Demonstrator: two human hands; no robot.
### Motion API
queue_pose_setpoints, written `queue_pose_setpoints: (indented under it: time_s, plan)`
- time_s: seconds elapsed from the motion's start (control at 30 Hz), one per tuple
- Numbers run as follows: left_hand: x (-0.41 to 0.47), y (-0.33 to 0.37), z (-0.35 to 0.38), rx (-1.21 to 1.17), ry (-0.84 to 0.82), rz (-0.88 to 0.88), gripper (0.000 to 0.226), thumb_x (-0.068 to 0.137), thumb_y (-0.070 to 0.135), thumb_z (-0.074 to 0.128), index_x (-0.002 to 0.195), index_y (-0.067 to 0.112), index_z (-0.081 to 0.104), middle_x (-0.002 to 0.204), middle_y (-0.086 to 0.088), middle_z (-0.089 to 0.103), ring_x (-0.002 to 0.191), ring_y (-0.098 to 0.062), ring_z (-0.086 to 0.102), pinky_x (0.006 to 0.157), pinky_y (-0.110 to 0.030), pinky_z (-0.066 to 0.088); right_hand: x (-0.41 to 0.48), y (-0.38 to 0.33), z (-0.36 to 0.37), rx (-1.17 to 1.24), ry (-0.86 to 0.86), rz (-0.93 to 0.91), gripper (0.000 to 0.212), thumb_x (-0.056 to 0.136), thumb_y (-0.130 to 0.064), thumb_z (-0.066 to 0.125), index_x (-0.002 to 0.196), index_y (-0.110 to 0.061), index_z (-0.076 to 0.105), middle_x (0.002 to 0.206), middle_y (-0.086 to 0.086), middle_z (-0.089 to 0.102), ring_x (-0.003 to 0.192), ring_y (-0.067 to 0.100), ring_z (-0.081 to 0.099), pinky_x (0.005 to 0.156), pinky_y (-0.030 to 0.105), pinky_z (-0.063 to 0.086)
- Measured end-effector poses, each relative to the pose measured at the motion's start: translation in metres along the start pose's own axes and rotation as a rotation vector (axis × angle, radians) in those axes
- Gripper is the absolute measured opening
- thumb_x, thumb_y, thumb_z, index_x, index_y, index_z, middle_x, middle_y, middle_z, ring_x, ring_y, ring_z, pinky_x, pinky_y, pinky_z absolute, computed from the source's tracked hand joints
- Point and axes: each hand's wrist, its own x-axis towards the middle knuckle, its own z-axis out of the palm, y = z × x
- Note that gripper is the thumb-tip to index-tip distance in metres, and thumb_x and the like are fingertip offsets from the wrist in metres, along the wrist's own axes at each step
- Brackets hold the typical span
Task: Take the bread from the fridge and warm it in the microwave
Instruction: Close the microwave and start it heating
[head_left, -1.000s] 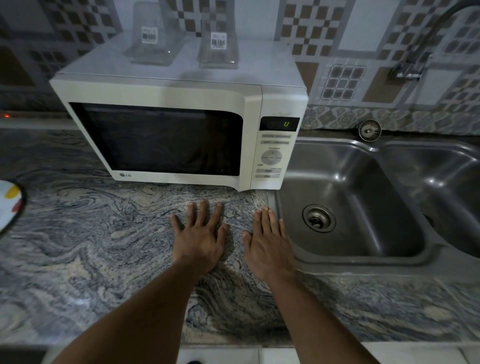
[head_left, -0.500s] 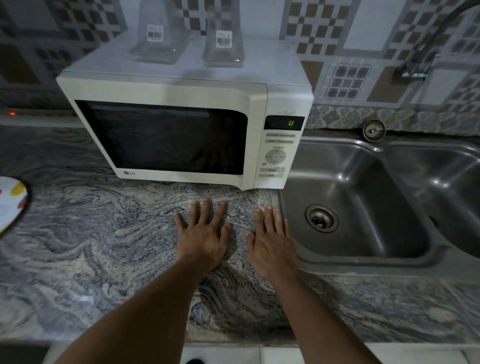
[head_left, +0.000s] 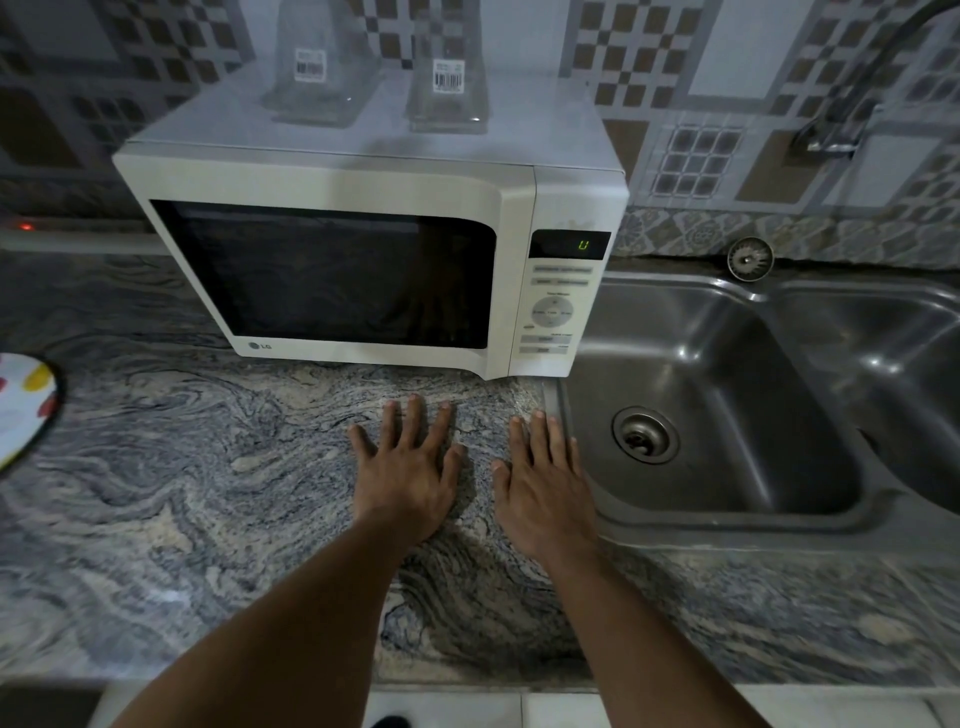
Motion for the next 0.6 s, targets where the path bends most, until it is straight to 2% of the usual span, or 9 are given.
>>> queue_pose_setpoints:
  time_s: [0.33, 0.47, 0.53, 0.6]
  plan:
    - [0.000, 0.004, -0.004, -0.003, -0.057, -0.019, 0.059, 0.098, 0.056, 0.000, 0.150, 0.039, -0.022, 0.161, -0.001, -0.022, 0.147, -0.029, -0.023, 0.114, -0.066, -0.006, -0.001, 0.001, -0.002, 0.019, 0.007, -0.017, 0.061, 0.105, -0.046, 0.008, 0.158, -0.021, -0.010, 0.164, 0.005, -0.019, 0.149, 0.020, -0.024, 0.122, 0.044, -0.011]
    - [0.002, 0.016, -0.006, -0.026, -0.088, -0.071, 0.060, 0.097, 0.051, 0.001, 0.152, 0.035, -0.019, 0.162, -0.004, -0.019, 0.147, -0.034, -0.022, 0.110, -0.071, -0.008, 0.000, 0.003, -0.003, 0.070, 0.017, -0.021, 0.058, 0.107, -0.038, 0.013, 0.159, -0.017, -0.003, 0.166, 0.003, -0.013, 0.151, 0.017, -0.019, 0.122, 0.038, -0.011]
    - [0.000, 0.018, -0.004, -0.023, -0.065, -0.067, 0.062, 0.091, 0.054, -0.008, 0.150, 0.038, -0.022, 0.162, -0.003, -0.020, 0.147, -0.036, -0.022, 0.109, -0.073, -0.008, 0.002, 0.003, -0.005, 0.207, 0.073, 0.001, 0.056, 0.108, -0.035, 0.018, 0.160, -0.018, 0.007, 0.167, 0.000, 0.000, 0.153, 0.013, -0.008, 0.124, 0.034, -0.002]
    - [0.001, 0.018, -0.001, -0.021, -0.039, -0.056, 0.061, 0.090, 0.060, -0.012, 0.147, 0.043, -0.025, 0.161, -0.002, -0.022, 0.146, -0.038, -0.021, 0.107, -0.074, -0.010, 0.008, 0.002, -0.006, 0.440, 0.185, 0.080, 0.056, 0.106, -0.038, 0.027, 0.159, -0.024, 0.016, 0.165, -0.002, 0.019, 0.151, 0.015, 0.016, 0.121, 0.035, 0.021]
